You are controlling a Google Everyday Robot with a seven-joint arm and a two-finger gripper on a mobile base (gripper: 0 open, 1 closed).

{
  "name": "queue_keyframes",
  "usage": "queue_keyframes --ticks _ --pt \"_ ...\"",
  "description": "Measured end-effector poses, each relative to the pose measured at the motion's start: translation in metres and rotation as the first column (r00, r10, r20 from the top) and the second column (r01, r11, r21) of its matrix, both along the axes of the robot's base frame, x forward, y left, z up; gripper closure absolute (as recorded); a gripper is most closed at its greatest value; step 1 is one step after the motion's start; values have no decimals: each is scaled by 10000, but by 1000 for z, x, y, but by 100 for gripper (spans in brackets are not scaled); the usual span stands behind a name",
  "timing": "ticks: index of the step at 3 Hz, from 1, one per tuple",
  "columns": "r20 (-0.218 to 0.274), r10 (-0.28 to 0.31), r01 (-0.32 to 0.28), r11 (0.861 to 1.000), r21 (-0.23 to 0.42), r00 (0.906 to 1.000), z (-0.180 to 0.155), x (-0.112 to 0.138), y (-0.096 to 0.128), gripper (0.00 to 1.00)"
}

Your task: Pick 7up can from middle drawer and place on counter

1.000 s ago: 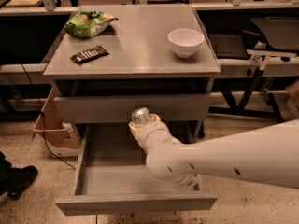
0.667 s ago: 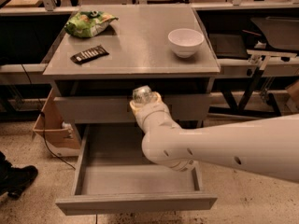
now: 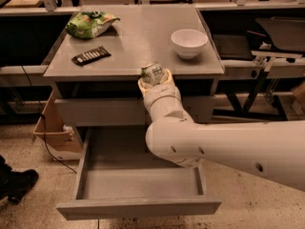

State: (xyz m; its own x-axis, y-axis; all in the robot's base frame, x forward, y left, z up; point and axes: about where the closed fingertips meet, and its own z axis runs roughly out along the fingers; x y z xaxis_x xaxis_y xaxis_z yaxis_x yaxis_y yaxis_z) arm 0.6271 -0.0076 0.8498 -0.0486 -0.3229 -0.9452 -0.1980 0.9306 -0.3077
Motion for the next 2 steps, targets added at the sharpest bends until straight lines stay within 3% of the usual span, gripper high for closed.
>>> queue_keyframes --ticks 1,2 --pt "1181 90 -84 10000 -54 9930 72 10 -8 100" --pt "1499 415 -459 9986 262 9878 105 26 -3 100"
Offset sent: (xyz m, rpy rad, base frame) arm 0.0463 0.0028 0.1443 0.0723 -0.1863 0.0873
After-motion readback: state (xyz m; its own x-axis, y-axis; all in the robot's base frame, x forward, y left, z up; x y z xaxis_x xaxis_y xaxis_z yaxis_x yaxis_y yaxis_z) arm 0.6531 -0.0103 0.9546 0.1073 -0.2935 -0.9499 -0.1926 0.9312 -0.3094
